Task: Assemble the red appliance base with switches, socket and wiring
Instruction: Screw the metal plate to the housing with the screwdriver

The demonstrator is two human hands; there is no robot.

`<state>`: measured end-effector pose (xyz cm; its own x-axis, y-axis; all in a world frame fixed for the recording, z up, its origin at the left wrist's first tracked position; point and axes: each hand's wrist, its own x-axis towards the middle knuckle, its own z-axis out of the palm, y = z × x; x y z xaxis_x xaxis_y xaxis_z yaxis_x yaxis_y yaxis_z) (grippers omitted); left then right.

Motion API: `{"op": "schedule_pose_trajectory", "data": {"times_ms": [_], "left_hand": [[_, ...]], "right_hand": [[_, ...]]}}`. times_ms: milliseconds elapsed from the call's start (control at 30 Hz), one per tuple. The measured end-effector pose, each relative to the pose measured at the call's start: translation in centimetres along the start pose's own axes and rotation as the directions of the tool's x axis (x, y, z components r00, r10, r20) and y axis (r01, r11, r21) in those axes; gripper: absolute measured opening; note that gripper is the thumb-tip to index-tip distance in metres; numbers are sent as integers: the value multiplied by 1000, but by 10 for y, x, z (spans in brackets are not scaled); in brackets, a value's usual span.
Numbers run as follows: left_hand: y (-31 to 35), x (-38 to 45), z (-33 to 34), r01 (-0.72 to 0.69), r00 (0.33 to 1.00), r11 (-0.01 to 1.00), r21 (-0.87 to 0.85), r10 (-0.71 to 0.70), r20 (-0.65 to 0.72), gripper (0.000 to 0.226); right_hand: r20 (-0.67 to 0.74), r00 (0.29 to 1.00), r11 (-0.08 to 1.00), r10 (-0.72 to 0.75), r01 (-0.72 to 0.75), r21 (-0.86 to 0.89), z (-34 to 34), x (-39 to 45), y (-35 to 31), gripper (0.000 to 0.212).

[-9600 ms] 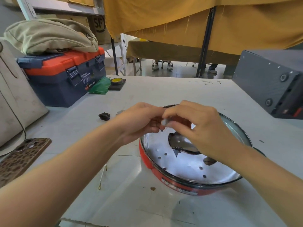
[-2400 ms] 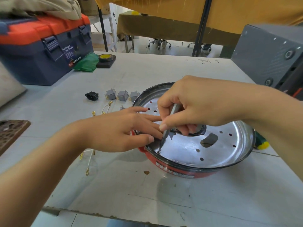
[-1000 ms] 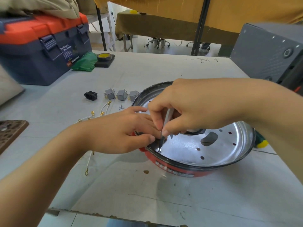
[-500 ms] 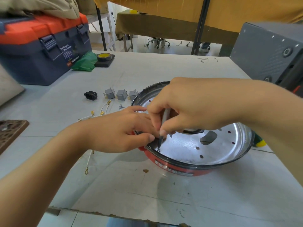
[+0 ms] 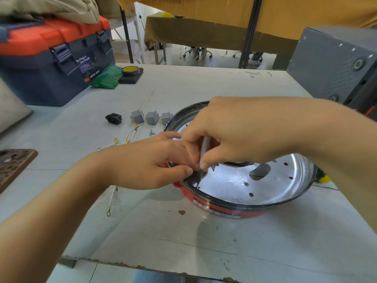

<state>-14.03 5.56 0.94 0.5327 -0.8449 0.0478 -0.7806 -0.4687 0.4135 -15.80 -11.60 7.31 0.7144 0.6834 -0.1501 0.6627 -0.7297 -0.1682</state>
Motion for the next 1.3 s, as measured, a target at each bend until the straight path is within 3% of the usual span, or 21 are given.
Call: {"op": "schedule_pose_trajectory", "data": {"times_ms": [100,333,567,700,1000,1100,1233,1300], "left_hand": [[3,1,-1,-32,999,999,5,32,22,29],[1,2,-1,0,999,1000,-11,0,41,30],[0,0,0,17,1000,999,-41,-17,10,40],[2,0,-1,15,1000,999,-33,-14,28,36],[2,2,-2,1,997,1000,-11,-1,74,25],[1,3,-2,4,996,1000,-7,-4,85,23],[0,1,0,-16,1000,999,-28,16,15,33],[0,0,-1,-4,1000,999,-35,4,7,38]], "right_hand": [[-3,1000,997,27,-27,78,1,0,2,14],[-144,988,988,61,-80,-134,16,11,6,17],[9,1000,1000,12,-12,-24,4,1,-1,12],[-29,1000,1000,-8,8,1,1,-3,-2,10],[6,988,983,157,-157,100,1,4,-4,34],[14,990,989,140,-141,54,0,4,-2,38],[33,998,998,60,-60,-14,2,-3,-9,15],[29,999,999,24,-23,-24,2,-4,-10,15]]}}
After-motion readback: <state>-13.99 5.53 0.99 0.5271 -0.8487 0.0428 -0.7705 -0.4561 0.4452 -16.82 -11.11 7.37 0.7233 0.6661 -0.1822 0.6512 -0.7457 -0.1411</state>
